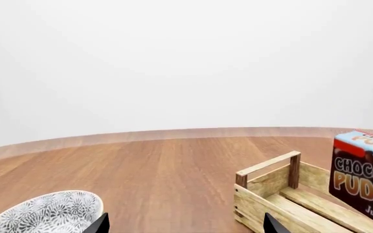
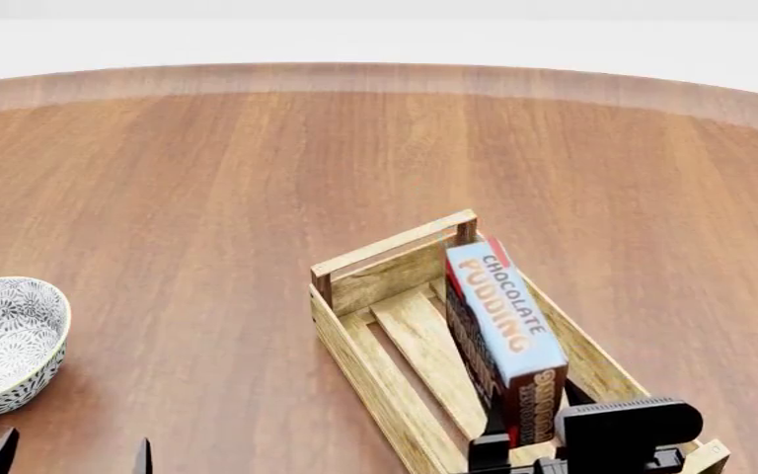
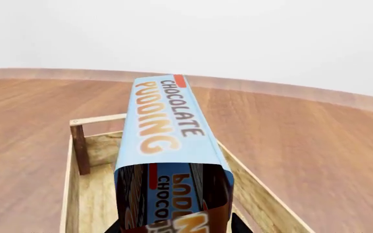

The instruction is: Pick up the chocolate pudding and put it in the tray.

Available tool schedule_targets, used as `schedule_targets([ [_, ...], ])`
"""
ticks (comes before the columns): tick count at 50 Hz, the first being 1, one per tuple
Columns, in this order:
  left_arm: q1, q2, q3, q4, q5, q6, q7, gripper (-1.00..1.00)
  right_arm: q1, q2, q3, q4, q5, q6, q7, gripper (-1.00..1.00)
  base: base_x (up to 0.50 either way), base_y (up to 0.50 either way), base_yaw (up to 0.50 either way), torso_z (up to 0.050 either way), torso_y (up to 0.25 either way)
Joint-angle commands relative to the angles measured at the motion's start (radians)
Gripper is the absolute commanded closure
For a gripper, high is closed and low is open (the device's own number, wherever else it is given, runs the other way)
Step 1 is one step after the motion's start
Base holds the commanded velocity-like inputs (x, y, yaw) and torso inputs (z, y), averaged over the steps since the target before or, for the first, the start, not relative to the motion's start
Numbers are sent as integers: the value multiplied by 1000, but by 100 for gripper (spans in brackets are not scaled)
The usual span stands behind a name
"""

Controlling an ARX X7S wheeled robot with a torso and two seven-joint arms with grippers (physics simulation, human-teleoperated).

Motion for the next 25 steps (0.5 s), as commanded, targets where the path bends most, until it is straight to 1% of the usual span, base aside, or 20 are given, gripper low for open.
schedule_targets([
  [1, 0, -3, 3, 2, -1, 0, -4, -100, 6, -1, -2, 7, -44, 1, 10, -100, 0, 0, 0, 0, 0],
  [6, 2, -5, 4, 8, -1, -2, -6, -100, 1, 6, -3, -26, -41, 20, 22, -100, 0, 0, 0, 0, 0],
  [25, 1, -10, 8, 11, -4, -2, -10, -100, 14, -1, -8, 15, -54, 4, 26, -100, 0, 0, 0, 0, 0],
])
